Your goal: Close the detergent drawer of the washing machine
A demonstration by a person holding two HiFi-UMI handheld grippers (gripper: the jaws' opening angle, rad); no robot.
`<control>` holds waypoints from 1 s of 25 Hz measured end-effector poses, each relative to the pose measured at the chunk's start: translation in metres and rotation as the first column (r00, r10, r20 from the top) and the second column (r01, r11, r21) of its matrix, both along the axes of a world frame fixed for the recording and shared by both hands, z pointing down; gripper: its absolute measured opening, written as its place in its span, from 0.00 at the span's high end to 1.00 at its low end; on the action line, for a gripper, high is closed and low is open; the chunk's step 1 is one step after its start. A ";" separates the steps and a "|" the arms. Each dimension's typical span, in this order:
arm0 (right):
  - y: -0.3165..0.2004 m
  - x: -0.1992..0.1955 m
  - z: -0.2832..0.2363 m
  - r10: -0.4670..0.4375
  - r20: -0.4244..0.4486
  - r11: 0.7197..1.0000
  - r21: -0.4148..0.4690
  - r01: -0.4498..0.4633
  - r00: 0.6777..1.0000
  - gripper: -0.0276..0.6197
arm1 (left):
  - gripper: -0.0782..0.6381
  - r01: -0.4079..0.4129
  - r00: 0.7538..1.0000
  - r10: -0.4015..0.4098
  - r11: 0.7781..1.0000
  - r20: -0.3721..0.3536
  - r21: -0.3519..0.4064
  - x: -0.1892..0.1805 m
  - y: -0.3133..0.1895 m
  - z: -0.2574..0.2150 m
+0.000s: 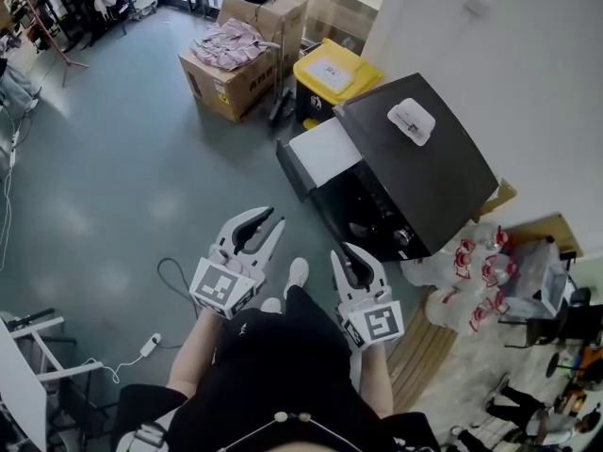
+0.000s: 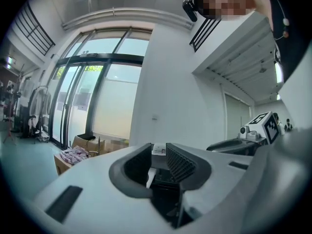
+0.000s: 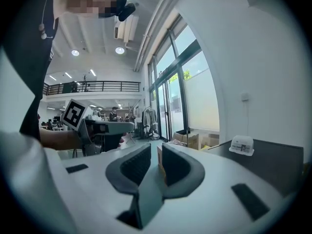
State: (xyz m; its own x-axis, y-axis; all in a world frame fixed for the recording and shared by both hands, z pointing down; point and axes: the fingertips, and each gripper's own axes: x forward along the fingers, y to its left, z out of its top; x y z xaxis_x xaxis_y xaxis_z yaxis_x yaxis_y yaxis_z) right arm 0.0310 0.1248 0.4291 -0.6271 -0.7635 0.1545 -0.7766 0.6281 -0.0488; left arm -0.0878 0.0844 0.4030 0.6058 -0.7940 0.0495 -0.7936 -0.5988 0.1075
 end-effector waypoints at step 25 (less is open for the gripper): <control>-0.152 -0.020 0.151 -0.281 -0.132 0.921 -0.314 0.229 0.951 0.83 | 0.72 0.005 0.979 -0.107 0.858 -0.170 -0.513 0.028 -0.151 0.162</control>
State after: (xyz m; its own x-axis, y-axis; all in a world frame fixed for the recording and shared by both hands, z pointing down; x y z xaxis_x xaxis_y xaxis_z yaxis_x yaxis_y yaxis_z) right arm 0.0111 -0.0271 0.5800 -0.7385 -0.4857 0.4677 -0.6046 0.7840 -0.1405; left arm -0.0602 -0.0666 0.5651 0.5996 -0.7218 0.3457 -0.7586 -0.3749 0.5329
